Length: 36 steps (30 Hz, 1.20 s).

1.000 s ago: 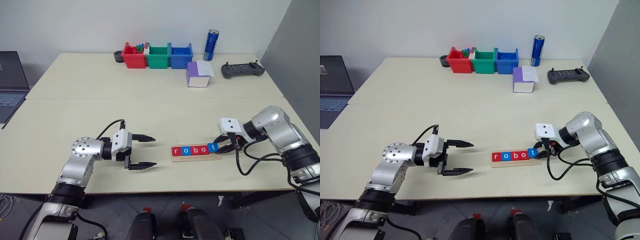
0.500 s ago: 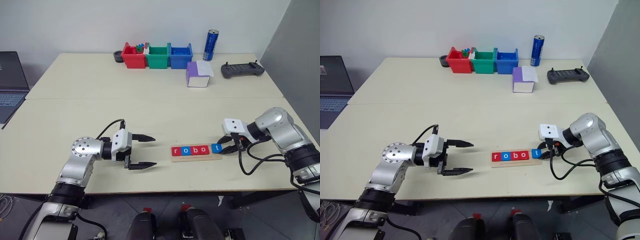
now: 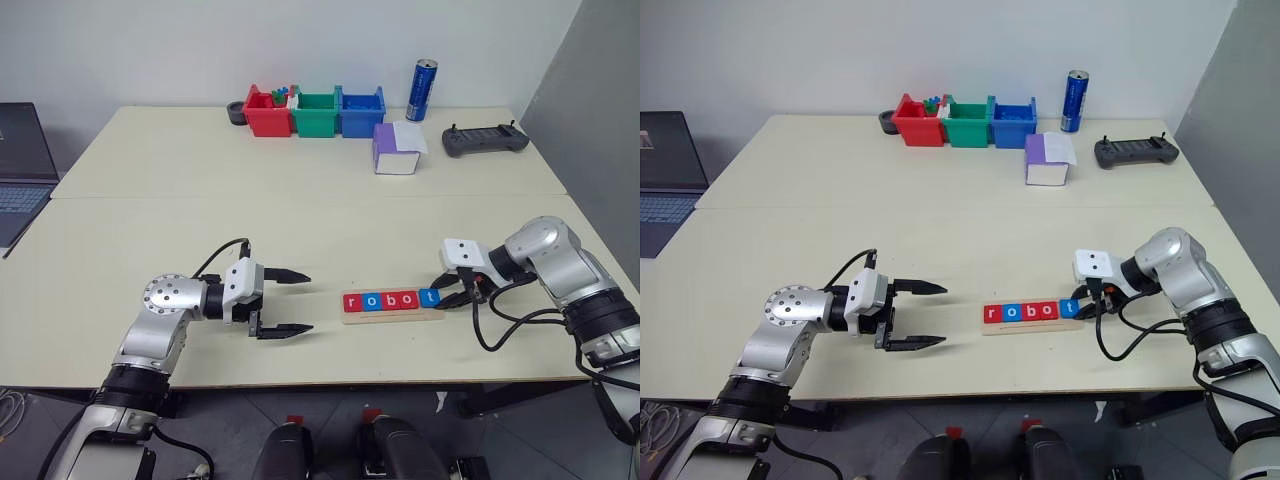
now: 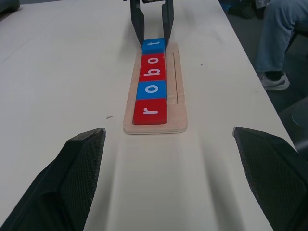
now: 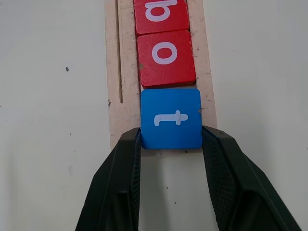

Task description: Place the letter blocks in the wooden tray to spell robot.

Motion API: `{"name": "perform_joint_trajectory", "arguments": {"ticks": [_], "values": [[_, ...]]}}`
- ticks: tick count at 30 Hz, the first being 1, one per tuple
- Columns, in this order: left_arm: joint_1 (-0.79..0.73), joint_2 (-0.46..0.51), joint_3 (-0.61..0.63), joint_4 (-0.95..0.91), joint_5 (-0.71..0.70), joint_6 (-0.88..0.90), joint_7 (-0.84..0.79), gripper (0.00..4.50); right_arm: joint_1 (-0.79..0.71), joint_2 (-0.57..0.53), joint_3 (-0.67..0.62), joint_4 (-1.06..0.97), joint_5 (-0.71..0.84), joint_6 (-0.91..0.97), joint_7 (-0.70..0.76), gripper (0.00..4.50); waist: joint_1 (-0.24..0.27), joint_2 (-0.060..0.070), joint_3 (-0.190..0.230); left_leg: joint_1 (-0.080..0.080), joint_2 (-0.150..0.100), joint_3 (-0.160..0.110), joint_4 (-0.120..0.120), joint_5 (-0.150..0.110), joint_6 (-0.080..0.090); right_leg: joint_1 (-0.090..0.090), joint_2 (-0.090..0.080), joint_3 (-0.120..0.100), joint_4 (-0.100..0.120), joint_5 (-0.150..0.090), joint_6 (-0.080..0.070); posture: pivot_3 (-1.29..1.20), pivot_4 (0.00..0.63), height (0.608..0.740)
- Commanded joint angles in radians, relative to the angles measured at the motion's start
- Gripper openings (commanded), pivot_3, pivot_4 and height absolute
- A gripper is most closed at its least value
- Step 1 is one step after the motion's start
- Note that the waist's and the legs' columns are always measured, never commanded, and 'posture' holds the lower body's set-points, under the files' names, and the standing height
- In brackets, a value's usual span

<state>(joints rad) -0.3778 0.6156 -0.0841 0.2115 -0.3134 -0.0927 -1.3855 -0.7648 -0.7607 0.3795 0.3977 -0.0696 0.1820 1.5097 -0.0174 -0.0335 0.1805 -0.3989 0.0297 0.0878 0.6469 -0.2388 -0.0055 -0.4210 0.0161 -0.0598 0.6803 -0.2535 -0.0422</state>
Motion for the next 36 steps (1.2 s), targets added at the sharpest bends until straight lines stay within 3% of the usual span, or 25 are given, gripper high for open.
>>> {"name": "perform_joint_trajectory", "arguments": {"ticks": [1,10,19,31,36], "values": [[0.0,0.012,0.016,-0.03,-0.013,-0.002,0.006,4.5,-0.015,0.01,-0.002,-0.021,-0.004,0.001,0.0,1.45,0.0,0.0,0.0,0.0,0.0,0.0,0.0,0.0,0.0,0.0,0.0,0.0,0.0,0.0,0.0,0.0,0.15,0.74],[-0.001,0.011,0.015,-0.029,-0.013,-0.002,0.004,4.5,-0.01,0.006,-0.005,-0.028,-0.006,0.01,0.002,1.45,0.0,0.0,0.0,0.0,0.0,0.0,0.0,0.0,0.0,0.0,0.0,0.0,0.0,0.0,0.0,0.0,0.15,0.74],[-0.003,0.01,0.014,-0.029,-0.012,-0.004,0.003,4.5,-0.018,-0.005,-0.025,-0.053,0.028,0.032,0.024,4.45,0.0,0.0,0.0,0.0,0.0,0.0,0.0,0.0,0.0,0.0,0.0,0.0,0.0,0.0,0.0,0.0,0.15,0.74],[-0.001,0.015,0.013,-0.027,-0.015,-0.001,-0.002,4.5,0.017,-0.077,-0.124,-0.161,0.116,0.082,0.015,4.48,0.0,0.0,0.0,0.0,0.0,0.0,0.0,0.0,0.0,0.0,0.0,0.0,0.0,0.0,0.0,0.0,0.15,0.74],[-0.017,0.007,0.005,-0.014,-0.008,-0.004,-0.003,4.5,0.001,-0.014,-0.117,-0.077,0.097,0.049,-0.061,4.48,-0.001,0.0,0.0,0.0,0.0,0.0,0.0,0.0,0.0,0.0,0.0,0.0,0.0,0.0,0.0,0.0,0.15,0.74]]}}
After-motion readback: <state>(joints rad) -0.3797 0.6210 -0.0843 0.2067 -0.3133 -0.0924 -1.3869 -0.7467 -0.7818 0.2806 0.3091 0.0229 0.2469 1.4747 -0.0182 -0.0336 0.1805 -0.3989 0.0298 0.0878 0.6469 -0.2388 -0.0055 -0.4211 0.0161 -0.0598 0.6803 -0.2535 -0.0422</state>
